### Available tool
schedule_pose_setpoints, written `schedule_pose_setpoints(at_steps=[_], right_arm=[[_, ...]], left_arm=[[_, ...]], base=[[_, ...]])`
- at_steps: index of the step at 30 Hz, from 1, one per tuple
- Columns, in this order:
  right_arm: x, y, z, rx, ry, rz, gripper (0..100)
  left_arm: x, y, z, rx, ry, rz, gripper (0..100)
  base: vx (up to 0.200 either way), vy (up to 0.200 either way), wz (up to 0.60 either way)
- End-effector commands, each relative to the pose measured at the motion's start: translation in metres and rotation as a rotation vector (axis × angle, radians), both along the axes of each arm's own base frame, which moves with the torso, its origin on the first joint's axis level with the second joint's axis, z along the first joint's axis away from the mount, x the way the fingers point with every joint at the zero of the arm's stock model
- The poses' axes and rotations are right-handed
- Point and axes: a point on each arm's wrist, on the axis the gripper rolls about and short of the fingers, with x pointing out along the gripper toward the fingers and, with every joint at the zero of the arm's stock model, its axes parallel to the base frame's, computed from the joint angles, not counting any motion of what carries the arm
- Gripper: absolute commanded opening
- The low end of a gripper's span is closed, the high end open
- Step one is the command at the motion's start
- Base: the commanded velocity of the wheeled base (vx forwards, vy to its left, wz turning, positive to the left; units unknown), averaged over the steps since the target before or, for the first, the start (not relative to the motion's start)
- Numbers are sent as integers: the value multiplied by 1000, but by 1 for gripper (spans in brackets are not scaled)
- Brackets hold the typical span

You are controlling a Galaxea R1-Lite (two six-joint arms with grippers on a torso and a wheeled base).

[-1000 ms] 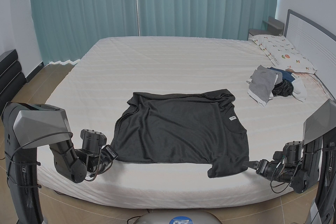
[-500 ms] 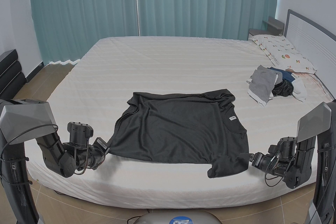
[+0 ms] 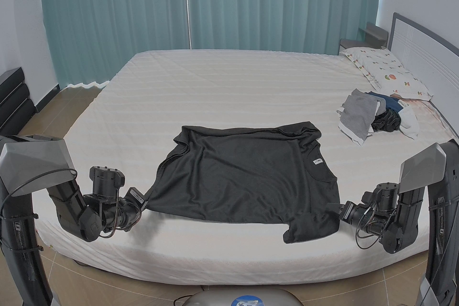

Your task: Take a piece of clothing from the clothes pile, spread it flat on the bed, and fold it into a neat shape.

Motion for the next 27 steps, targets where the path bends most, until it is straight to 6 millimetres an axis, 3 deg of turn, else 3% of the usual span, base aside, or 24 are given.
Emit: schedule_pose_setpoints(at_steps=[1,10,17,20,27], right_arm=[[5,-1,3,4,-30,-6,0],[16,0,30,23,-125,-8,0],[52,6,42,24,-193,-10,0],[77,8,43,9,-189,-40,0],[110,22,32,-7,-211,-62,0]], left_arm=[[0,0,0,-1,0,-1,0],[2,3,1,-7,-13,11,0],[6,6,2,-7,-24,29,0],[7,9,0,-3,-20,39,0],[11,9,1,-8,-31,49,0]], base=[[0,0,0],[0,0,0],[0,0,0],[0,0,0],[0,0,0]])
